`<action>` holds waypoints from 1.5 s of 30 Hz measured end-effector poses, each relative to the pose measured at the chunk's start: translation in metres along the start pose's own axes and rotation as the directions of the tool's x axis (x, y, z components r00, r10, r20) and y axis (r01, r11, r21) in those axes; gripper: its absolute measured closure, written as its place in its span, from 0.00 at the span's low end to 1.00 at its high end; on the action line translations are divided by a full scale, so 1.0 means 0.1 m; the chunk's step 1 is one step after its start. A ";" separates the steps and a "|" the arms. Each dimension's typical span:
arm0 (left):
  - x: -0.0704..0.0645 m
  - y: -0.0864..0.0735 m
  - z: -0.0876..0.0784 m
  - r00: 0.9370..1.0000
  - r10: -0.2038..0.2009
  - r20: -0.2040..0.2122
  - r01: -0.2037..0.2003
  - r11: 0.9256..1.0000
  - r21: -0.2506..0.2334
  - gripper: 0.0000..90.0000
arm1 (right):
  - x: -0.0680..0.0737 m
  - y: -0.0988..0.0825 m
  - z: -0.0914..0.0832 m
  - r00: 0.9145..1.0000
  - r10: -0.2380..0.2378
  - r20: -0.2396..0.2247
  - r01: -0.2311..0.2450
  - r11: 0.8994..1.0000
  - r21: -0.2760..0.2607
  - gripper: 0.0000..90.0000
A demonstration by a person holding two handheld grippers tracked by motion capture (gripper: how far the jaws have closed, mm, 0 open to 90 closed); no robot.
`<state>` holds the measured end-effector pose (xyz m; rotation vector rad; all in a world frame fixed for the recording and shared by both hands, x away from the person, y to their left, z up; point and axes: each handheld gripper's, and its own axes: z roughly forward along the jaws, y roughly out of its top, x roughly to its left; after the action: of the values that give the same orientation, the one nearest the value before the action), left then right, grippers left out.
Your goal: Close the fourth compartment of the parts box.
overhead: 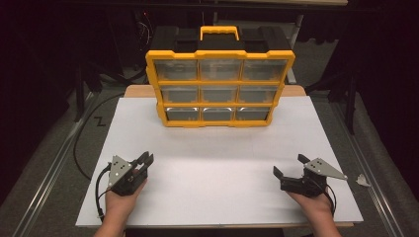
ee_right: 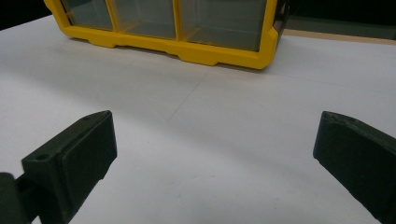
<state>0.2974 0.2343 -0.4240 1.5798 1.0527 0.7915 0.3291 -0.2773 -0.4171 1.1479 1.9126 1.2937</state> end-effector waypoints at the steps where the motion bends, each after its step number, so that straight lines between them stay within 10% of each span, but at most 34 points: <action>1: 0.00 0.00 0.00 1.000 0.003 -0.001 -0.003 1.000 0.004 0.78 | 0.00 0.00 0.00 1.000 -0.001 0.001 0.001 1.000 0.000 0.01; 26: 0.02 0.01 0.07 0.999 -0.027 0.038 0.024 0.997 0.075 0.01 | 0.02 0.01 0.03 1.000 -0.008 -0.018 0.008 1.000 0.008 0.01; 45: 0.03 0.02 0.05 0.999 -0.021 0.037 0.018 0.998 0.060 0.00 | 0.01 0.01 0.02 1.000 -0.008 -0.021 0.008 1.000 -0.011 0.01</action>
<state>0.3031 0.2346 -0.4229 1.6265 1.0715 0.7204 0.3302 -0.2754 -0.4172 1.1245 1.9212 1.3149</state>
